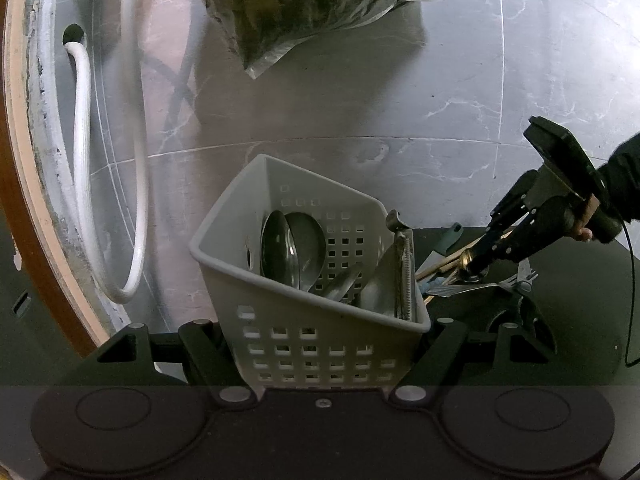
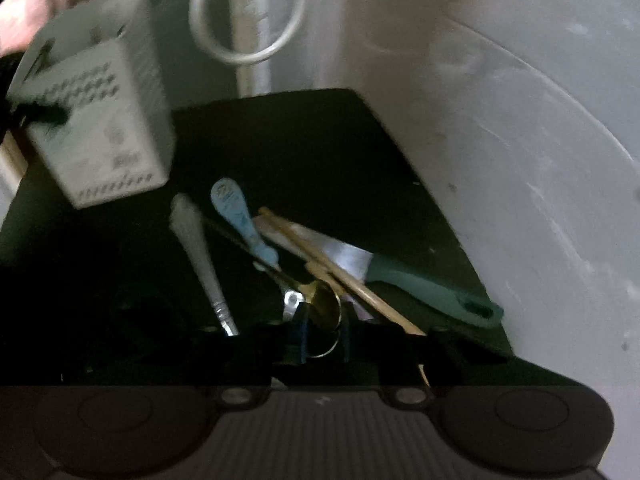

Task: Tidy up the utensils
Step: 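Lift the silver spoon with the right tool and drop it into the caddy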

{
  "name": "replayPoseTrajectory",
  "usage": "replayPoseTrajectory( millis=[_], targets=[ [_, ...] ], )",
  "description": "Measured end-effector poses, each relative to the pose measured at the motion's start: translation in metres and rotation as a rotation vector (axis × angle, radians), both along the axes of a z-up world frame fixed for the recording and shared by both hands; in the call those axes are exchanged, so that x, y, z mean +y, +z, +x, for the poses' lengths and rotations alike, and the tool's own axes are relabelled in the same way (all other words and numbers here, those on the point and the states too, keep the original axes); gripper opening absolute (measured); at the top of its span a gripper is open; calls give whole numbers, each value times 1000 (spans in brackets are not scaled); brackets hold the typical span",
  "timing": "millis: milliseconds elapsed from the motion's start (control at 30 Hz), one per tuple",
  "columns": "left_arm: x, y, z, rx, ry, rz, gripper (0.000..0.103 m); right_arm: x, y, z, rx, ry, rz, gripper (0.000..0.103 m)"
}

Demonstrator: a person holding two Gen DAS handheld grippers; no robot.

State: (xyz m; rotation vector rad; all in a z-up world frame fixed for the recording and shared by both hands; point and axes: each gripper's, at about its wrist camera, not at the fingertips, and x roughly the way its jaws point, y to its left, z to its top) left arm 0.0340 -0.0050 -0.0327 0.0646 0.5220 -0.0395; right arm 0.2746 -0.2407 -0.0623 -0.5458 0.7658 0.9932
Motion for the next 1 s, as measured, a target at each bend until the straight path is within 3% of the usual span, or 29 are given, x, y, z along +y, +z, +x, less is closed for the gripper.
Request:
replayPoseTrajectory(
  millis=[267, 433, 567, 767, 900, 1000],
  targets=[
    [1, 1, 1, 3, 0, -2, 77, -26, -5, 10, 78, -194, 224, 4],
    [2, 0, 0, -1, -3, -2, 77, -40, 12, -1, 41, -324, 360, 1],
    [5, -2, 1, -9, -16, -8, 77, -45, 47, -30, -52, -389, 433, 1],
    [7, -3, 5, -25, -67, -12, 76, -38, 130, -82, -219, -330, 450, 0],
    [7, -4, 10, -35, -102, -14, 76, -17, 184, -117, -324, -224, 419, 0],
    [5, -5, 13, -40, -121, -16, 76, 14, 203, -135, -367, -125, 364, 1]
  ],
)
